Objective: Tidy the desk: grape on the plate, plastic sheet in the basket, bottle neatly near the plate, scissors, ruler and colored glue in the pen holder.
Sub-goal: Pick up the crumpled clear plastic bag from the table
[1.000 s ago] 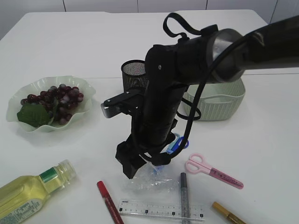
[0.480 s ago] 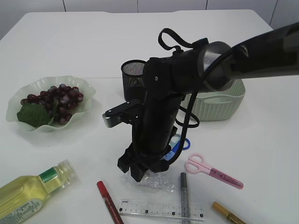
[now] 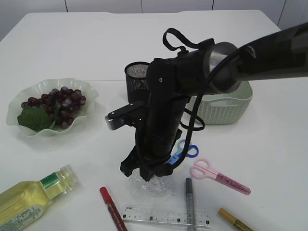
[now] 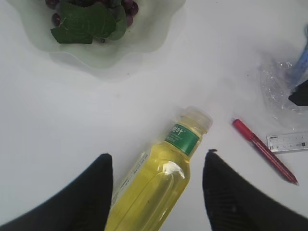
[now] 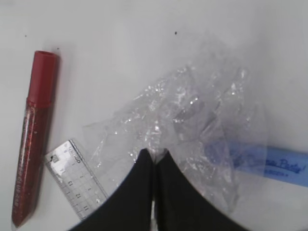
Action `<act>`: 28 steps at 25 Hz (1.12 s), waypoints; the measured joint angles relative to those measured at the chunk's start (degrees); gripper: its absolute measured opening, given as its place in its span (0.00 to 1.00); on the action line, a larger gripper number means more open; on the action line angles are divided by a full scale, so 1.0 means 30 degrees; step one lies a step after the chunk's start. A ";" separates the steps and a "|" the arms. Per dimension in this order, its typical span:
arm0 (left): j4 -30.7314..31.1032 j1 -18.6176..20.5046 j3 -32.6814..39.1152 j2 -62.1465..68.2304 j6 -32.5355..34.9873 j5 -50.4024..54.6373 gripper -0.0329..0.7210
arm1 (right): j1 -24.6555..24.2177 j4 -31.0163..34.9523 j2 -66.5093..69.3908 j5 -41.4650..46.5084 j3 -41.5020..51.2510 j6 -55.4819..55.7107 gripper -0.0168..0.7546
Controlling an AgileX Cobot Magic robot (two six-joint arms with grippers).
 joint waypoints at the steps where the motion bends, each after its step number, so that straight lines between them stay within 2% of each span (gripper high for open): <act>1: 0.0000 0.0000 0.0000 0.0000 0.0000 0.0000 0.62 | 0.0000 0.0000 0.0000 0.0000 0.0000 0.0000 0.00; 20: 0.0000 0.0000 0.0000 0.0000 0.0000 -0.0041 0.62 | 0.0000 -0.0034 -0.1831 0.2480 -0.2905 0.0495 0.00; 24: 0.0000 0.0000 0.0000 0.0000 0.0000 -0.0041 0.62 | 0.0000 -0.1526 -0.2376 0.2900 -0.2937 0.0699 0.00; 28: -0.0033 0.0000 0.0000 0.0000 0.0000 -0.0041 0.62 | -0.0657 -0.2629 -0.2756 0.3009 -0.2982 0.1580 0.00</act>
